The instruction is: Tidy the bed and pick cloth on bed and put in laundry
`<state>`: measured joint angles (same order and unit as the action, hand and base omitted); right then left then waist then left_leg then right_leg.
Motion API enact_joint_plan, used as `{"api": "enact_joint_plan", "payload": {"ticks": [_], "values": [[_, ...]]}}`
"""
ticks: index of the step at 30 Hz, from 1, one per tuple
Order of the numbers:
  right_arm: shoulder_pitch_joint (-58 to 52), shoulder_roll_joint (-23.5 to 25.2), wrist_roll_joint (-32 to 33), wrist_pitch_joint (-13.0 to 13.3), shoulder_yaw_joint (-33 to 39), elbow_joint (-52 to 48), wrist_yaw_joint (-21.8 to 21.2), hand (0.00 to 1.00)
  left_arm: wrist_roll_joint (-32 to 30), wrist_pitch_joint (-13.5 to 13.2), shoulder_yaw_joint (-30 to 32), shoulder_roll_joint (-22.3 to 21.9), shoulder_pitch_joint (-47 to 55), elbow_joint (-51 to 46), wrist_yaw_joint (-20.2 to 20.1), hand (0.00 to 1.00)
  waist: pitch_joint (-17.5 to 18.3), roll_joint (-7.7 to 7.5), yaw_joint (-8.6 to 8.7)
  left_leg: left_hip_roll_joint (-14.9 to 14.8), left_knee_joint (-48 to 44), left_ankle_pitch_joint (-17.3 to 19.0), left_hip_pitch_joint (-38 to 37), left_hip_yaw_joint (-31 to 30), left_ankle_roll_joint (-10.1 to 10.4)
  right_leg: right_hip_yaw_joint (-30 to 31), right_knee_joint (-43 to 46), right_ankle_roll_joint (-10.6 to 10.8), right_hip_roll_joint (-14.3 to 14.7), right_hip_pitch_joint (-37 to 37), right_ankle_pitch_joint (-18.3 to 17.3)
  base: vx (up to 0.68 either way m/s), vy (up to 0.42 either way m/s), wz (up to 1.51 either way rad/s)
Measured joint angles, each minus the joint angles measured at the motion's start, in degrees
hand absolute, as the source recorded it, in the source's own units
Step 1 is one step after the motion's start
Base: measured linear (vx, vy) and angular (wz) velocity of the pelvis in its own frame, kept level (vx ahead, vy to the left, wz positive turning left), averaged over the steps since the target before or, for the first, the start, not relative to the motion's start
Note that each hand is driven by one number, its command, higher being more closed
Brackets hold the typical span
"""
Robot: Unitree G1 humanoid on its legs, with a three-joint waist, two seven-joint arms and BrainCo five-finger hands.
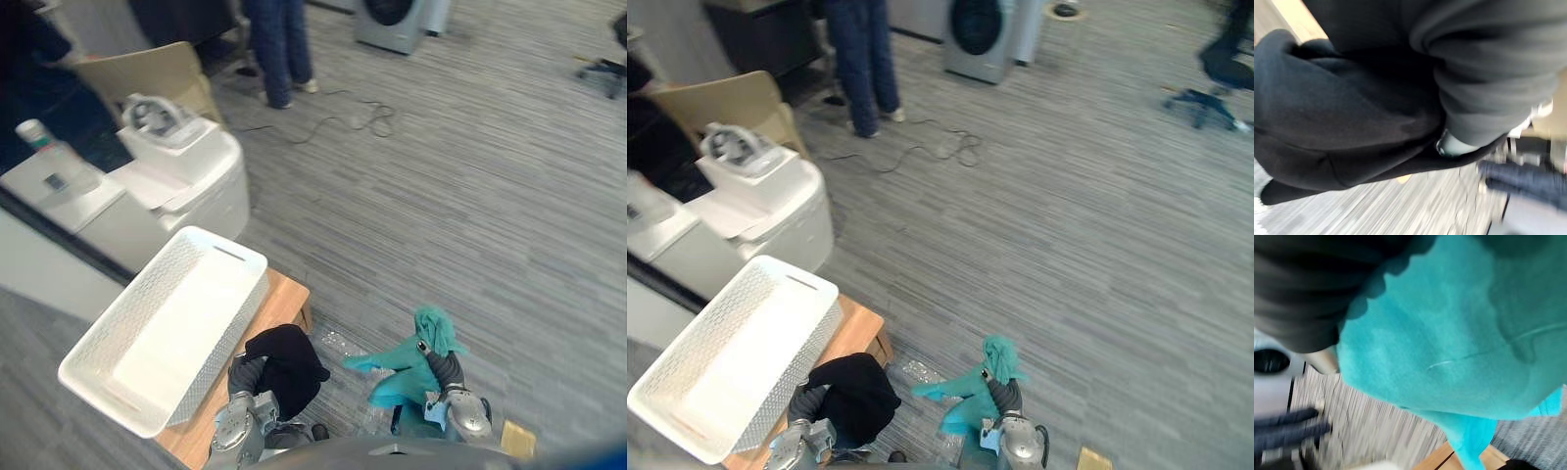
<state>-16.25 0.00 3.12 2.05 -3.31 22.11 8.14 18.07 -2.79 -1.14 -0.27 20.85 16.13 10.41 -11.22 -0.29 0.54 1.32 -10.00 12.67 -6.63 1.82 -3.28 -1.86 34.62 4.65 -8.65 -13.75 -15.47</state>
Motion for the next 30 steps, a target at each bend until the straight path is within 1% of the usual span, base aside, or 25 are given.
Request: {"api": "enact_joint_plan", "payload": {"ticks": [1, 2, 3, 4, 5, 6, 7, 8, 10, 11, 12, 13, 14, 15, 16, 17, 18, 19, 22, 25, 27, 28, 30], "values": [[-1.0, 0.1, 0.0, 0.1, -0.2, -0.7, 0.0, 1.0, -0.5, 0.0, 0.0, 0.0, -0.5, 0.7, 0.0, 1.0, 0.2, -0.47, 0.02, 0.0, -1.9, 1.1, 1.1, -2.6, 1.9, 6.4, -7.1, 1.4, 1.8, 0.3, 1.3, 0.22, -0.368, 1.79], [-2.3, 0.7, 0.1, 0.2, -0.3, -1.4, 0.1, 1.0, -0.7, 0.0, 0.0, 0.4, -0.6, 0.8, 0.0, 1.0, 0.8, -2.34, 0.04, 0.7, -4.6, 2.9, 2.8, -3.7, 4.5, 11.1, -12.9, 2.4, 1.3, 1.2, 4.6, 0.2, -0.378, 1.89], [-2.6, 1.2, 0.2, 0.2, -0.4, -1.5, 0.1, 1.0, -0.7, 0.0, 0.1, 0.6, -1.2, 1.6, -0.1, 1.0, 0.1, -2.22, 0.18, 0.1, -6.1, 4.1, 2.9, -3.9, 5.1, 9.4, -11.2, 2.1, 1.1, 1.8, 4.5, 0.17, -0.378, 1.66], [-3.2, 0.3, 0.2, 0.1, -0.3, -1.6, 0.3, 1.0, -0.7, 0.1, 0.1, -1.2, -1.2, 1.8, -0.1, 1.0, 0.0, -0.42, -0.48, -2.6, -7.5, 5.1, 3.5, -3.4, 6.1, 6.0, -10.9, 0.8, 2.0, 3.2, 3.4, 0.18, -0.324, 1.26], [-3.7, -0.6, 0.2, 0.1, -0.5, -3.0, 0.4, 1.0, -0.7, 0.1, -0.4, -2.4, -0.2, 2.0, -0.2, 1.0, 0.5, 1.65, -1.51, -4.7, -8.3, 5.4, 3.7, -2.3, 6.5, 2.6, -11.3, -0.3, 2.5, 4.4, 2.7, 0.18, -0.294, 1.13], [-3.8, -0.9, 0.2, 0.1, -0.6, -3.5, 0.4, 1.0, -0.7, 0.1, -0.6, -2.4, -0.2, 2.1, -0.5, 1.0, 0.5, 2.24, -1.35, -5.5, -8.3, 5.3, 3.7, -2.1, 6.7, 0.9, -11.7, -0.7, 2.7, 5.6, 2.4, 0.17, -0.258, 1.21], [-4.0, -0.9, 0.2, 0.1, -0.6, -4.4, 0.4, 1.0, -0.7, 0.1, -0.5, -2.8, -0.2, 1.9, -0.6, 1.0, 0.6, 2.62, -1.14, -6.6, -8.1, 4.9, 3.5, -1.8, 7.2, -2.2, -12.3, -1.0, 2.7, 7.6, 1.8, 0.13, -0.246, 1.14], [-4.0, -0.9, 0.2, 0.1, -0.6, -5.0, 0.4, 1.0, -0.7, 0.1, -0.4, -3.0, -0.1, 1.6, -0.6, 1.0, 0.6, 2.69, -1.67, -7.3, -7.8, 4.4, 3.5, -1.0, 7.3, -4.0, -12.7, -1.2, 2.8, 8.7, 1.7, 0.11, -0.249, 1.15], [-3.9, -0.9, 0.2, 0.2, -0.8, -7.4, 0.3, 1.0, -0.6, 0.1, -0.3, -3.1, -0.1, 0.5, -0.8, 1.0, 0.4, 2.32, -3.09, -7.8, -7.7, 3.4, 3.9, 0.7, 7.0, -7.4, -14.6, -1.4, 2.2, 11.0, 1.6, 0.06, -0.127, 0.79], [-3.8, -0.9, 0.2, 0.4, -0.8, -7.9, 0.3, 1.0, -0.6, 0.1, -0.2, -3.1, -0.1, 0.3, -0.8, 1.0, 0.3, 1.99, -3.23, -7.7, -8.3, 2.7, 4.7, 2.2, 6.9, -9.1, -15.4, -1.4, 1.4, 12.0, 1.6, 0.03, -0.021, 1.15], [-3.8, -0.9, 0.1, 0.6, -0.7, -7.9, 0.3, 1.0, -0.5, 0.1, 0.2, -3.1, 0.0, 0.3, -0.7, 1.0, 0.2, 1.11, -3.08, -7.4, -9.4, 1.5, 6.4, 7.5, 6.0, -12.5, -16.8, -1.4, -0.7, 13.6, 1.6, 0.02, 0.041, 1.26], [-3.9, -0.8, 0.1, 0.7, -0.2, -7.8, 0.3, 1.0, -0.3, 0.1, 0.4, -3.1, -0.2, 0.3, -0.6, 1.0, 0.0, 0.77, -3.0, -7.7, -9.3, 1.5, 6.6, 12.4, 5.1, -14.1, -17.8, -1.1, -1.7, 14.7, 1.8, 0.03, 0.066, 1.21], [-3.9, -0.9, 0.1, 0.7, 0.5, -7.4, 0.4, 1.0, -0.2, 0.1, 0.6, -3.1, -0.4, 0.3, -0.5, 1.0, 0.1, 1.04, -3.08, -8.5, -9.1, 2.5, 6.6, 17.7, 3.9, -15.4, -18.4, -0.7, -1.9, 15.2, 2.0, 0.06, 0.115, 0.8], [-3.6, -0.9, 0.1, 0.6, 0.8, -6.8, 0.6, 1.0, 0.0, 0.1, 1.3, -3.2, -0.2, 0.4, -0.5, 1.0, 0.5, 1.67, -3.15, -9.2, -8.7, 3.2, 6.5, 21.6, 4.5, -16.6, -18.7, -0.4, -2.1, 15.3, 2.1, 0.06, 0.117, 0.57], [-3.0, -1.1, 0.1, 0.5, 0.8, -6.3, 0.6, 1.0, 0.0, 0.1, 1.8, -3.2, 0.2, 0.4, -0.4, 1.0, 0.4, 1.54, -3.37, -8.5, -8.4, 2.4, 6.7, 21.6, 5.0, -16.8, -18.7, 0.0, -2.7, 15.4, 2.2, 0.09, 0.153, 0.55], [-2.5, -0.9, 0.1, 0.4, 0.9, -6.0, 0.6, 1.0, 0.1, 0.1, 2.7, -3.2, 0.5, 0.4, 0.0, 1.0, 0.0, 0.61, -3.31, -6.8, -8.0, 0.8, 6.9, 21.6, 5.1, -17.6, -19.8, 0.8, -4.0, 16.2, 2.6, 0.09, 0.119, 0.54], [-2.5, -0.8, 0.0, 0.4, 0.9, -6.0, 0.5, 1.0, 0.1, 0.1, 2.8, -3.3, 0.8, 0.4, 0.0, 1.0, 0.1, 0.32, -3.15, -5.8, -7.9, 0.2, 7.1, 21.5, 4.9, -18.1, -20.8, 1.3, -4.9, 16.8, 3.0, 0.1, 0.153, 0.65], [-2.4, -0.9, 0.0, 0.4, 1.1, -6.0, 0.5, 1.0, 0.1, 0.1, 2.7, -3.3, 0.8, 0.4, 0.0, 1.0, 0.1, 0.2, -3.08, -4.9, -8.2, 0.1, 7.6, 21.3, 5.0, -19.3, -21.7, 2.1, -5.9, 17.4, 3.5, 0.08, 0.124, 0.53], [-2.3, -1.0, 0.0, 0.2, 2.4, -6.0, 0.5, 1.0, 0.5, 0.1, 2.3, -3.3, 0.8, 0.4, 0.0, 1.0, 0.1, 0.21, -2.91, -3.4, -8.5, -0.2, 7.7, 21.3, 5.2, -21.6, -23.2, 3.2, -7.7, 19.7, 4.4, 0.09, 0.156, 0.44], [-1.6, -1.2, 0.0, 0.2, 3.6, -6.0, 0.5, 1.0, 0.4, 0.1, 2.0, -3.2, 0.8, 0.3, 0.0, 1.0, 0.1, 0.24, -2.54, -2.9, -6.7, -0.2, 7.5, 21.2, 5.2, -23.1, -25.5, 3.4, -7.5, 21.2, 6.0, 0.04, 0.062, 0.25], [-1.3, -1.1, 0.0, 0.2, 3.7, -6.0, 0.5, 1.0, 0.2, 0.1, 2.0, -2.7, 0.8, 0.1, 0.0, 1.0, 0.5, -0.19, -1.99, -2.0, -3.6, -0.3, 7.2, 21.2, 5.1, -23.9, -26.7, 3.8, -7.5, 21.3, 6.6, 0.04, 0.035, 0.28], [-1.3, -1.0, 0.0, 0.2, 3.9, -6.0, 0.5, 1.0, -0.5, 0.1, 1.7, -2.6, 0.8, -0.1, -0.1, 1.0, 0.4, -0.37, -1.39, -1.2, -1.5, -0.9, 6.6, 21.2, 4.2, -24.3, -26.7, 3.8, -7.7, 21.3, 7.0, 0.05, 0.047, 0.34], [-1.5, -1.0, 0.0, 0.1, 4.3, -5.9, 0.6, 1.0, -0.9, 0.1, 1.6, -2.5, 0.8, -0.3, -0.2, 1.0, 0.4, -0.62, -1.36, -0.4, 1.3, -1.5, 5.3, 21.2, 3.6, -24.2, -25.7, 3.7, -8.2, 21.2, 7.5, 0.06, 0.067, 0.22]]}}
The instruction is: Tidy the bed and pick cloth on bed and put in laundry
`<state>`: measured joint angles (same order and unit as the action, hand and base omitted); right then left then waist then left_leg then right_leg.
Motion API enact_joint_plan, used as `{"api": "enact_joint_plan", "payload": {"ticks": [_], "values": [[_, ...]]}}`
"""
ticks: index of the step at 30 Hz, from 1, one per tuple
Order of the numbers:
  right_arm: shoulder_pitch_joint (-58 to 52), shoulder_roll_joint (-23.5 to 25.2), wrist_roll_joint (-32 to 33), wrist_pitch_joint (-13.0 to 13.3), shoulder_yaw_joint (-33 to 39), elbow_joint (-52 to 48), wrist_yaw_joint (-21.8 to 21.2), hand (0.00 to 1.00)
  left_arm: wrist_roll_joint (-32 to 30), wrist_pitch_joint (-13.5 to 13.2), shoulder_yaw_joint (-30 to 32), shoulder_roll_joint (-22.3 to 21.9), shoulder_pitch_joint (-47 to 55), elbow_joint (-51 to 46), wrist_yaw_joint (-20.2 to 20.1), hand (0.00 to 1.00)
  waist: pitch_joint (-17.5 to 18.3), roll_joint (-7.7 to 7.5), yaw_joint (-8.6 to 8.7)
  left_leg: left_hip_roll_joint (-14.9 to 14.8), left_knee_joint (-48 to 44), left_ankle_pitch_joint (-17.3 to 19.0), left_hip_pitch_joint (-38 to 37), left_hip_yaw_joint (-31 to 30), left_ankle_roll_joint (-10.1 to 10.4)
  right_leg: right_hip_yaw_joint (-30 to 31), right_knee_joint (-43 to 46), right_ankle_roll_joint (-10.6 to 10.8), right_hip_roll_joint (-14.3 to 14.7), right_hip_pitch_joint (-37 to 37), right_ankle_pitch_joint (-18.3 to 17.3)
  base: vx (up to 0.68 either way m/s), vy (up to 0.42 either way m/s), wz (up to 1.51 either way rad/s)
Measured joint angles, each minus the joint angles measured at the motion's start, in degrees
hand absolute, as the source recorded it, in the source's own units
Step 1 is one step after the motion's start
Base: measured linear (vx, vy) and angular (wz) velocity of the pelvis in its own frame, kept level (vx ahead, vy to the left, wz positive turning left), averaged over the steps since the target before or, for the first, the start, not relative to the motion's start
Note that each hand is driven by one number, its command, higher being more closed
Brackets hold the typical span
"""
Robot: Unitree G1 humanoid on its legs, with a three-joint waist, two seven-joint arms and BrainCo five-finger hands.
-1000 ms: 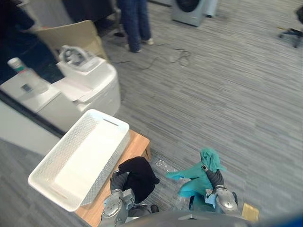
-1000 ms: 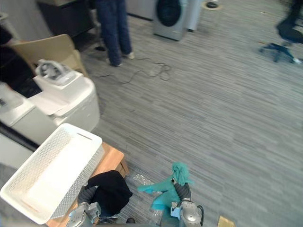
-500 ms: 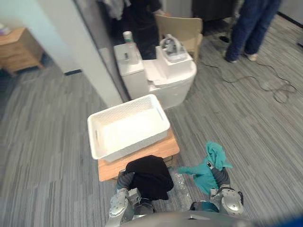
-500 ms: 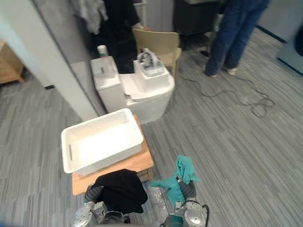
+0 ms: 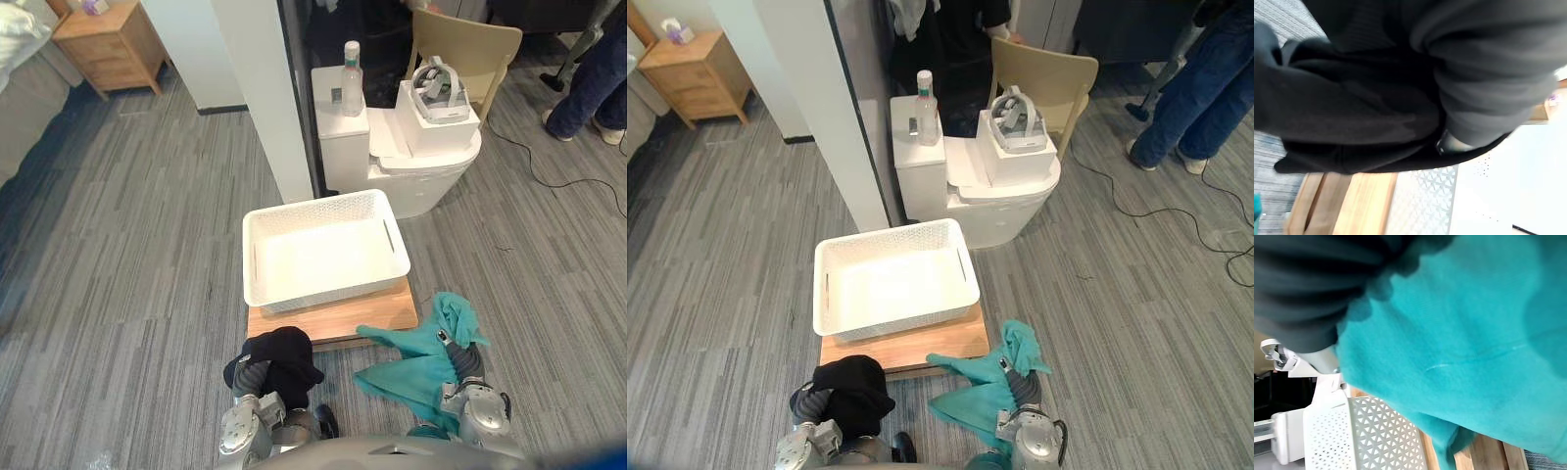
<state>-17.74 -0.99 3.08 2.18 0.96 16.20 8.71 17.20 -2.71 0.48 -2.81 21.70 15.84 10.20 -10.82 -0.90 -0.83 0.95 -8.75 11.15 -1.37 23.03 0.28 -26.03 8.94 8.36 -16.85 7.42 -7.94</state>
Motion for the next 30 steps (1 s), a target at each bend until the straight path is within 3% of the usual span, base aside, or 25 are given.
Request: {"api": "enact_joint_plan", "payload": {"ticks": [3, 5, 6, 7, 8, 10, 11, 12, 13, 15, 18, 21, 23, 26, 27, 28, 30], "values": [[0.1, 0.0, 0.0, 0.0, 0.5, 0.0, 0.1, 1.0, -1.1, 0.0, 0.0, 0.2, -0.1, -0.4, -0.3, 1.0, 0.1, -0.2, 0.31, 1.4, 2.6, -0.7, -1.8, -0.2, -0.4, 0.8, 10.6, -1.4, -3.1, -4.1, -0.8, 0.08, 0.081, 0.14], [0.3, 0.6, -0.4, 0.0, -0.1, 0.4, 0.0, 1.0, -1.1, 0.0, 0.0, 2.1, -0.6, -1.6, -0.3, 1.0, 0.3, -1.23, 0.79, 2.2, 2.8, -0.9, -2.1, -0.8, -0.9, 1.8, 23.9, -5.3, -7.0, -10.5, -1.0, 0.11, 0.038, 0.27], [0.8, 0.8, -0.8, 0.0, -1.0, 1.3, -0.1, 1.0, -1.1, 0.0, 0.0, 2.9, -1.0, -1.6, -0.3, 1.0, 0.2, -1.5, 1.38, 2.0, 2.9, -0.9, -2.3, -1.7, -1.8, 2.7, 30.5, -7.8, -7.4, -14.1, -2.1, 0.12, -0.019, 0.21], [1.2, 1.0, -1.2, 0.0, -1.4, 1.6, 0.0, 1.0, -1.1, 0.0, 0.0, 3.7, -1.0, -1.6, -0.2, 1.0, 0.1, -1.4, 1.54, 1.7, 3.2, -0.9, -2.6, -1.7, -1.8, 3.8, 32.4, -7.3, -6.5, -15.5, -3.5, 0.13, -0.039, 0.09], [1.6, 1.3, -1.5, 0.0, -1.9, 1.9, -0.1, 1.0, -1.1, 0.0, 0.1, 4.3, -1.3, -1.6, -0.2, 1.0, -0.2, -1.14, 1.63, 0.6, 3.8, -0.9, -3.6, -1.8, -1.8, 6.6, 34.0, -6.5, -3.3, -17.8, -6.3, 0.1, -0.05, -0.02], [1.6, 2.5, -1.6, 0.0, -1.9, 1.8, -0.1, 1.0, -1.1, 0.0, 0.0, 4.3, -1.7, -1.3, -0.2, 1.0, -0.6, -0.53, 2.38, -1.5, 3.6, -0.9, -4.3, -2.4, -1.8, 10.7, 31.2, -5.6, 4.1, -20.2, -9.1, 0.09, -0.108, 0.17], [1.5, 2.9, -1.6, 0.0, -1.9, 1.7, -0.1, 1.0, -1.1, 0.0, -0.2, 4.3, -1.9, -0.9, -0.3, 1.0, -0.5, -1.05, 3.27, -1.7, 3.4, -0.9, -4.3, -3.1, -1.7, 12.2, 26.8, -5.1, 6.8, -20.3, -9.2, 0.12, -0.193, 0.53], [1.3, 3.4, -1.5, 0.2, -1.9, 1.4, 0.0, 1.0, -1.2, 0.0, -0.5, 4.6, -2.2, -0.8, -0.4, 1.0, -0.4, -3.14, 4.19, -0.5, 2.5, -0.5, -4.3, -3.2, -1.1, 13.4, 18.7, -6.0, 8.0, -19.4, -5.5, 0.11, -0.191, 0.46], [0.9, 3.1, -1.4, 0.3, -1.8, 1.4, 0.0, 1.0, -1.5, 0.1, -0.5, 4.2, -2.9, 0.3, -0.6, 1.0, -0.4, -4.02, 4.27, -0.3, 2.0, 0.2, -4.9, -3.0, -0.1, 12.9, 17.0, -7.5, 7.6, -17.7, -7.7, 0.13, -0.189, 0.15], [1.5, 1.7, -0.8, 0.6, -1.1, 1.6, 0.5, 1.0, -2.4, 0.3, -1.6, 2.3, -3.9, 2.0, -1.2, 1.0, -1.2, -0.48, 4.37, -2.3, 2.1, 0.2, -5.6, -2.5, 0.8, 12.1, 13.0, -8.2, 9.9, -15.0, -6.3, 0.12, -0.136, -0.1], [0.2, 1.5, 0.2, 0.6, -0.1, 1.7, 0.5, 1.0, -2.8, 0.3, -2.5, 1.6, -3.6, 2.0, -1.6, 1.0, -0.3, 1.44, 4.54, -3.5, 3.9, -1.7, -7.0, -0.1, 3.5, 12.0, 7.7, -9.0, 12.0, -12.1, -4.0, 0.12, -0.07, -0.08], [-0.1, 1.4, 0.2, 0.6, 0.8, 1.6, 0.5, 1.0, -2.7, 0.3, -2.4, 1.6, -3.0, 1.5, -2.1, 1.0, -0.4, 1.3, 4.3, -4.3, 1.2, -2.0, -6.9, 1.6, 3.5, 13.3, 3.1, -9.0, 13.2, -9.4, -2.1, 0.08, -0.045, -0.23], [-0.6, 1.3, 0.2, 0.5, 1.1, 0.5, 0.5, 1.0, -2.1, 0.3, -2.6, 1.5, -3.6, 1.2, -2.9, 1.0, -0.6, 0.74, 4.39, -5.0, -8.1, -1.9, -3.2, 1.0, 3.5, 14.5, -0.8, -8.6, 12.6, -7.4, 0.0, 0.05, -0.032, -0.23], [-1.8, 0.6, 0.2, 0.3, 3.3, -3.1, 0.7, 1.0, -2.0, 0.3, -2.5, 1.2, -3.7, 1.0, -3.1, 1.0, -0.7, 1.22, 4.46, -5.9, -16.4, -1.9, -0.3, 0.0, 3.5, 16.1, -3.7, -8.4, 12.0, -5.6, 1.7, 0.06, 0.063, -0.33], [-2.0, 0.5, 0.1, 0.3, 4.4, -4.5, 1.2, 1.0, -2.0, 0.3, -2.6, 1.3, -3.5, 0.8, -3.4, 1.0, -0.9, 0.83, 4.49, -6.5, -18.3, -0.7, 0.2, 0.6, 2.2, 16.8, -3.8, -8.2, 11.5, -5.2, 1.9, 0.06, 0.115, -0.32], [-2.2, 0.3, 0.1, 0.3, 4.8, -5.2, 1.5, 1.0, -2.0, 0.3, -2.8, 1.3, -3.1, 0.3, -3.6, 1.0, -0.8, 1.02, 4.57, -7.5, -17.7, 0.4, 0.0, 1.1, 1.8, 17.1, -3.7, -8.2, 11.5, -5.2, 1.9, 0.06, 0.15, -0.31], [-2.3, -0.9, 0.1, 0.3, 7.1, -6.8, 2.2, 1.0, -2.0, 0.1, -3.3, 1.2, -2.5, -1.8, -3.9, 1.0, 0.0, 2.34, 5.6, -11.2, -8.8, -2.3, -1.3, 0.5, 3.3, 17.5, -3.4, -7.1, 12.0, -6.0, 2.0, 0.04, 0.153, -0.2]]}}
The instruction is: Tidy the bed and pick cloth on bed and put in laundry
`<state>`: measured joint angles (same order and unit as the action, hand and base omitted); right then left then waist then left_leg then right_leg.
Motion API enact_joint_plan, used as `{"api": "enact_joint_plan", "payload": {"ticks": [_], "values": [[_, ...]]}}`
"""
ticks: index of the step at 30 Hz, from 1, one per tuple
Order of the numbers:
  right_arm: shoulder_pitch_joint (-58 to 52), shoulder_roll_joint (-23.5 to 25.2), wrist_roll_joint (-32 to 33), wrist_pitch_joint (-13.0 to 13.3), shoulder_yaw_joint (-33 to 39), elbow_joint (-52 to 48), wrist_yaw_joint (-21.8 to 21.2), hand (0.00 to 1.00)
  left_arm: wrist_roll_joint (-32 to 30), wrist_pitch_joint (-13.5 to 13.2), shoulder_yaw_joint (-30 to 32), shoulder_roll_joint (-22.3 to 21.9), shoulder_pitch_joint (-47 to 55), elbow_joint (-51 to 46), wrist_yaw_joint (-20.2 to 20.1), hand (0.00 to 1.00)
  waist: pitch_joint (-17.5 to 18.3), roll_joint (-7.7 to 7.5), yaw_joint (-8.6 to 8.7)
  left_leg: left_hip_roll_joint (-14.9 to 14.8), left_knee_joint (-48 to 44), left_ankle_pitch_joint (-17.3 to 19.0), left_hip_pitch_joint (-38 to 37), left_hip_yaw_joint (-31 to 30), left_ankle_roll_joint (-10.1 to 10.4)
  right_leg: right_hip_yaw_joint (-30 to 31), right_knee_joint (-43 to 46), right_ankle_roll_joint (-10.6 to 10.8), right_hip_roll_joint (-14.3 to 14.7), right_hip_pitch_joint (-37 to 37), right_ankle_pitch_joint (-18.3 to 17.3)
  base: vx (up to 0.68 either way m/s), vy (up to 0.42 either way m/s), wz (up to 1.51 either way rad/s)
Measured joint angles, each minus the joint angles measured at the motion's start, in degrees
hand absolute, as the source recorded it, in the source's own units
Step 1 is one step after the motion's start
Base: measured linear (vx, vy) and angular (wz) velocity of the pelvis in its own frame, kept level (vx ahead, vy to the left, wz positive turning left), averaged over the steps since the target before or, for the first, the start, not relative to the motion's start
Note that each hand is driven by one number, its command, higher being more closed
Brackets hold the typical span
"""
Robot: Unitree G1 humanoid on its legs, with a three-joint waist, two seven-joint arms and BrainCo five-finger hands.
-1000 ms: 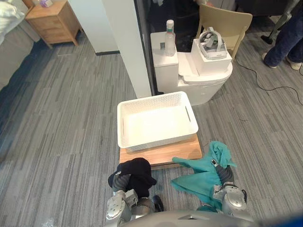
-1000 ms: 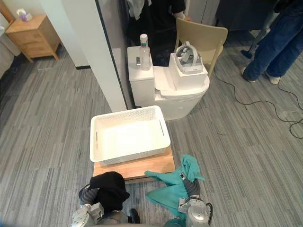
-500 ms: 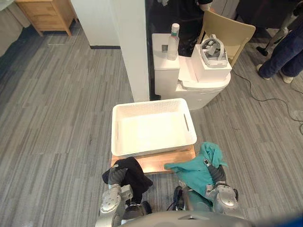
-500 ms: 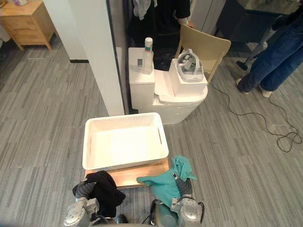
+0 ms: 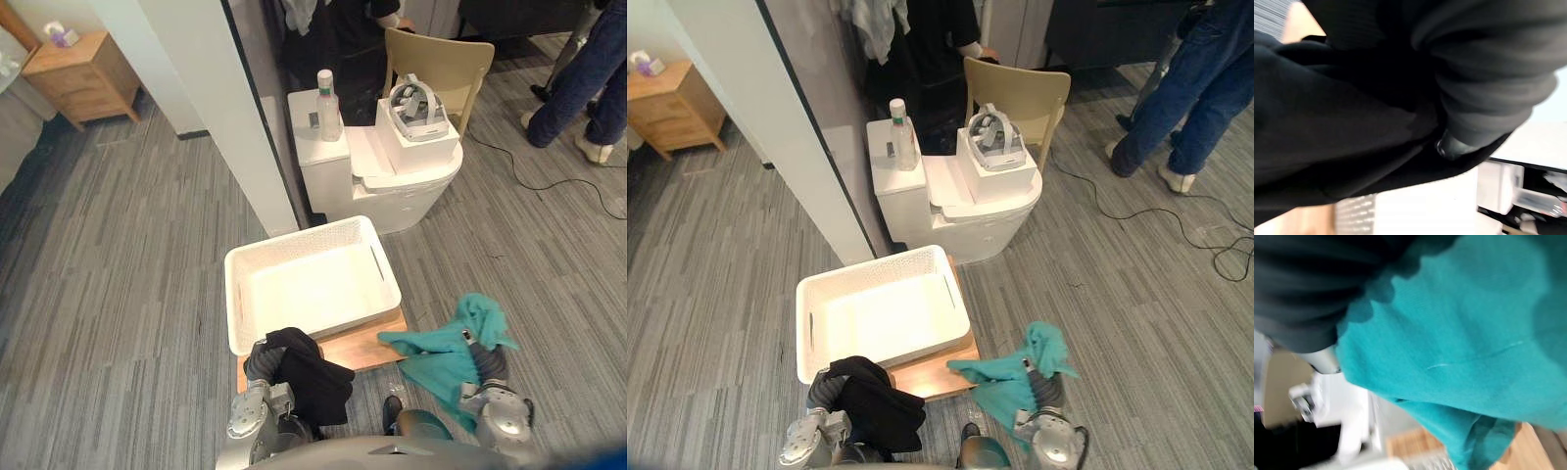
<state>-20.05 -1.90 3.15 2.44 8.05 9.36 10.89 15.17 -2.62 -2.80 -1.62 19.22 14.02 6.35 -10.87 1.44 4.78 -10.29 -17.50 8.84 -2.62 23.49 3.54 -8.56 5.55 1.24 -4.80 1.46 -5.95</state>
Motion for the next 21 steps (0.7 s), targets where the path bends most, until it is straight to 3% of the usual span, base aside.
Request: {"api": "enact_joint_plan", "payload": {"ticks": [3, 6, 11, 15, 19, 21], "values": [[-0.4, -0.3, 0.0, -0.2, 1.3, -3.3, 0.2, 1.0, 0.0, -0.1, -0.7, 1.2, 0.1, -2.6, -0.4, 1.0, 0.7, 0.92, 1.31, 2.5, 10.8, 0.9, -3.0, -0.5, 1.1, -0.4, -1.3, 2.0, -0.2, -1.3, 1.2, 0.03, 0.243, 0.12], [-0.2, 1.2, 0.0, -0.4, 2.7, -5.4, -0.2, 1.0, 0.0, -0.1, -1.2, 3.5, 0.4, -3.7, -1.5, 1.0, 0.7, -1.58, 0.65, 4.3, 13.1, 0.4, -3.4, -0.4, 0.6, -0.3, -0.9, 2.8, -1.5, -2.1, 1.7, -0.02, 0.155, 0.08], [5.0, -0.4, 0.0, -0.2, 5.0, -13.6, -0.5, 1.0, -0.1, -0.1, -0.7, 5.5, 1.2, -4.1, -1.7, 1.0, 0.3, -2.53, 0.58, 6.2, 13.1, 0.3, -2.5, -0.3, 0.5, 0.2, 4.8, 4.0, -3.9, -5.9, 0.2, -0.03, 0.087, -0.02], [10.0, -4.0, 0.0, 0.1, 4.9, -18.3, -0.5, 1.0, -0.1, -0.1, 0.2, 5.5, 1.1, -4.1, -2.3, 1.0, 0.1, -2.82, -0.5, 6.4, 13.3, 0.4, -2.4, -0.2, 0.3, 0.8, 4.3, 4.0, -3.8, -5.9, 0.3, -0.04, 0.019, -0.03], [17.9, -11.9, 0.0, 2.1, 2.9, -20.3, -0.5, 1.0, 0.1, -0.1, 0.6, 3.8, 2.0, -3.9, -2.3, 1.0, 0.2, -2.93, -1.35, 6.2, 13.4, 0.4, -2.6, -1.1, 0.2, -0.2, 2.4, 4.4, -3.6, -3.9, 0.8, -0.02, -0.006, 0.13], [20.8, -13.3, 0.0, 2.5, 0.9, -20.9, -0.5, 1.0, 0.2, -0.1, 0.7, 3.8, 2.3, -3.3, -2.3, 1.0, 0.2, -2.93, -1.85, 6.2, 13.3, 0.3, -2.4, -1.6, 0.0, -0.4, 2.2, 4.4, -3.6, -3.8, 0.9, 0.01, 0.001, 0.11]]}}
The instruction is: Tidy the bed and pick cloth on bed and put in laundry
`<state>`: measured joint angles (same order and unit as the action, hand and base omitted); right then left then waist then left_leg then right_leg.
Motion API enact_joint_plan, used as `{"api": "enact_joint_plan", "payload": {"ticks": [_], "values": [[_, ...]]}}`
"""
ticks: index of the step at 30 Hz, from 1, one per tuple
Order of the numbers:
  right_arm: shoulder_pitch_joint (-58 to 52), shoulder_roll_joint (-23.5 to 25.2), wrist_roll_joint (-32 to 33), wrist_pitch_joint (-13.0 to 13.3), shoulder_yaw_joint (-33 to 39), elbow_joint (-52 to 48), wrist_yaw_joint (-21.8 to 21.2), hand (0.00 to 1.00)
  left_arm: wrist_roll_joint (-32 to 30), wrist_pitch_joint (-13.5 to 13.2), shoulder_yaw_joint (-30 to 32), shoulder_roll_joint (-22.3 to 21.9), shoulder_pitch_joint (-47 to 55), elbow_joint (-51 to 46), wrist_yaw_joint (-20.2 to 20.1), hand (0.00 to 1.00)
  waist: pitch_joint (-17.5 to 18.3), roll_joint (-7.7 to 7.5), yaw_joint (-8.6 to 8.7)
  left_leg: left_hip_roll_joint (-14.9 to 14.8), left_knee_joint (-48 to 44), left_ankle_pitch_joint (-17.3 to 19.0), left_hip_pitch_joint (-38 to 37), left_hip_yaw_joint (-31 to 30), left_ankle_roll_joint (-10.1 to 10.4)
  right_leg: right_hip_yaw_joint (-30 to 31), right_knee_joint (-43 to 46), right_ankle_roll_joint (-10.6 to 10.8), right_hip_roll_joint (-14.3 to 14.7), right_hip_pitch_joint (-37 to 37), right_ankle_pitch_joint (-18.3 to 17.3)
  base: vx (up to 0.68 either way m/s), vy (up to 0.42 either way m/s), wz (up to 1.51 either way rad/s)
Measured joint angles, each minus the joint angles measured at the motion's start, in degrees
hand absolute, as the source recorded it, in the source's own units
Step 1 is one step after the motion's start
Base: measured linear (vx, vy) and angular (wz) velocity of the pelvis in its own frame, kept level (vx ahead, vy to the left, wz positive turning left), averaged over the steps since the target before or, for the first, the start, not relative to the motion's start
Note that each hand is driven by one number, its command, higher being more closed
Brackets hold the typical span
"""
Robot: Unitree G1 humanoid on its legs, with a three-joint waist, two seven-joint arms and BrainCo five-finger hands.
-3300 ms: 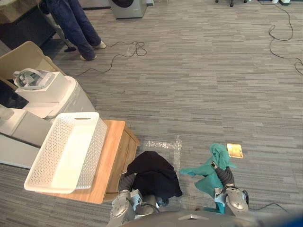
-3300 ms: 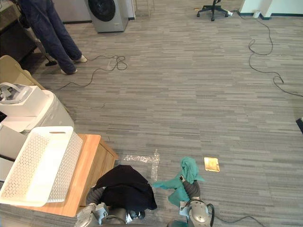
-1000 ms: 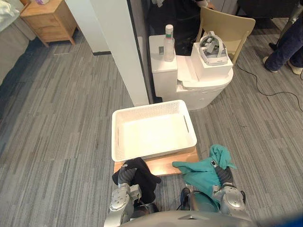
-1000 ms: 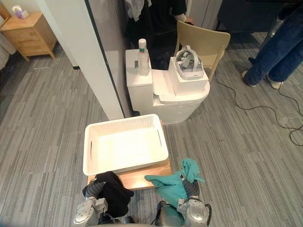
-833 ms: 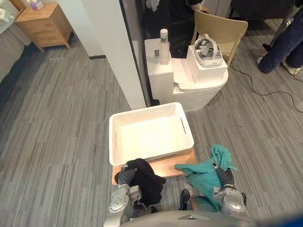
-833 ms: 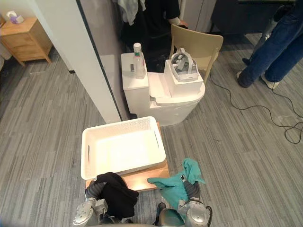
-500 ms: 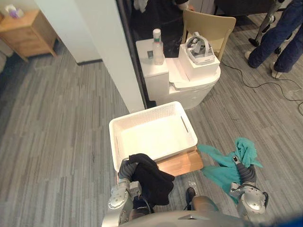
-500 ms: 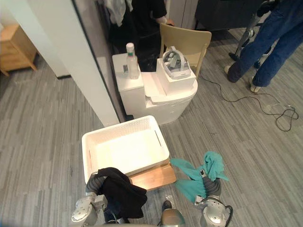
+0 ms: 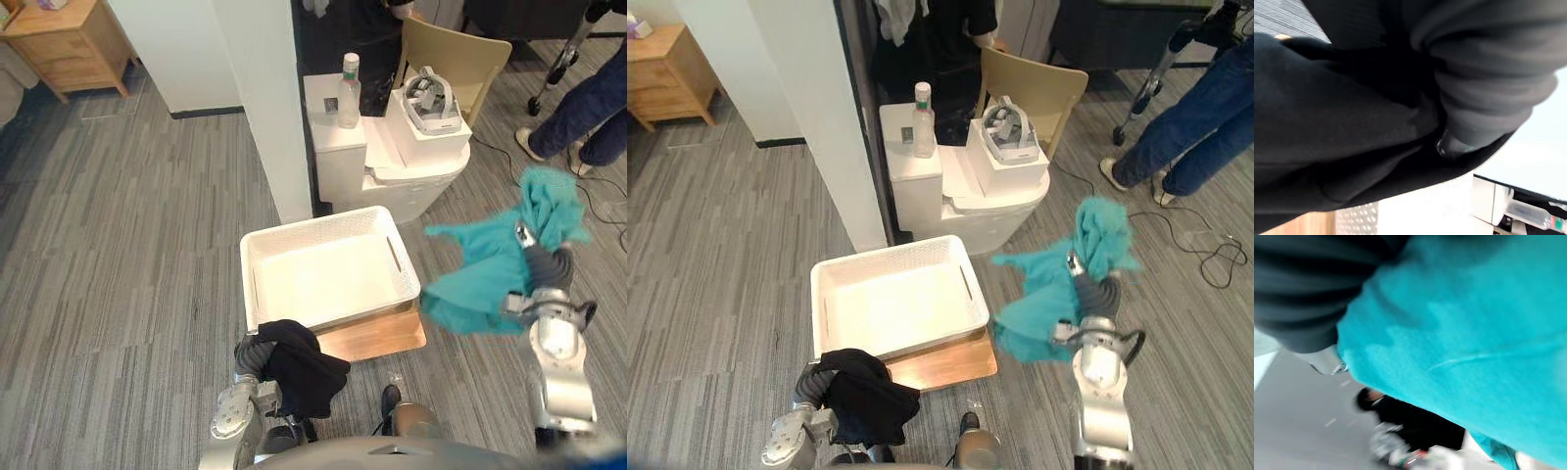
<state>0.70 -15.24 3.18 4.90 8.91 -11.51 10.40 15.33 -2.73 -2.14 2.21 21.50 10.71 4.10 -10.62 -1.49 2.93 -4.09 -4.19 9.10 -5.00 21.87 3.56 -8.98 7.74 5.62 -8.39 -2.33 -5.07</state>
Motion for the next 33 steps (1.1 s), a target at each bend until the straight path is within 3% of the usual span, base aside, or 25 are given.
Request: {"api": "enact_joint_plan", "payload": {"ticks": [8, 21, 24, 29, 30, 33], "values": [[10.2, 1.1, -0.1, 0.6, -12.6, 1.5, 0.2, 1.0, 1.6, 0.0, -0.1, -0.5, 0.3, 3.9, 0.2, 1.0, 0.1, -0.07, -2.47, 0.1, 0.0, -0.1, -0.9, -1.8, -0.2, -1.6, -1.1, 0.2, -0.3, 2.3, 0.1, 0.03, 0.013, 0.14], [14.9, 7.8, -0.2, -1.1, -25.2, 18.9, -0.9, 1.0, 4.3, 0.0, 0.6, -0.6, 0.6, 4.2, 1.4, 1.0, -0.1, 0.01, -3.75, 1.4, 1.1, -1.9, 0.3, -5.0, -1.2, -4.7, -1.4, 0.3, -1.8, 2.8, 0.2, -0.01, 0.017, 0.14], [14.9, 10.2, -1.5, -1.4, -25.8, 25.3, -1.5, 1.0, 4.3, -0.4, 1.7, -0.4, -0.1, 4.1, 2.0, 1.0, -1.8, -0.13, -4.2, 2.0, 0.7, -2.9, 2.4, -5.7, -1.3, -5.2, -0.5, 0.3, -2.5, 1.1, 0.2, -0.08, 0.02, 0.21], [14.9, 12.5, -2.3, -2.4, -25.4, 37.8, -1.2, 1.0, 4.4, -0.6, 2.4, -0.4, -1.2, 4.1, 2.6, 1.0, -7.1, 1.06, -5.52, 2.2, -2.2, -2.9, 6.3, -6.7, -1.4, -5.9, 3.3, -0.3, -3.7, -2.7, -0.2, -0.13, 0.015, 0.12], [15.0, 12.9, -2.3, -2.6, -25.0, 40.5, -1.0, 0.0, 4.4, -0.7, 2.3, -0.4, -1.7, 4.1, 2.6, 1.0, -7.8, 1.43, -5.68, 2.2, -2.3, -2.9, 7.0, -6.7, -1.4, -5.9, 3.9, -0.4, -3.8, -3.4, -0.3, -0.11, 0.0, 0.08], [15.1, 14.4, -2.3, -2.6, -24.8, 44.3, 0.4, 0.0, 4.4, -1.5, 2.4, -0.2, -2.2, 4.1, 2.7, 1.0, -8.6, 1.81, -5.66, 2.2, -2.6, -3.1, 7.9, -6.8, -1.7, -5.9, 5.3, -0.6, -4.0, -4.5, -0.7, -0.1, -0.012, 0.05]]}}
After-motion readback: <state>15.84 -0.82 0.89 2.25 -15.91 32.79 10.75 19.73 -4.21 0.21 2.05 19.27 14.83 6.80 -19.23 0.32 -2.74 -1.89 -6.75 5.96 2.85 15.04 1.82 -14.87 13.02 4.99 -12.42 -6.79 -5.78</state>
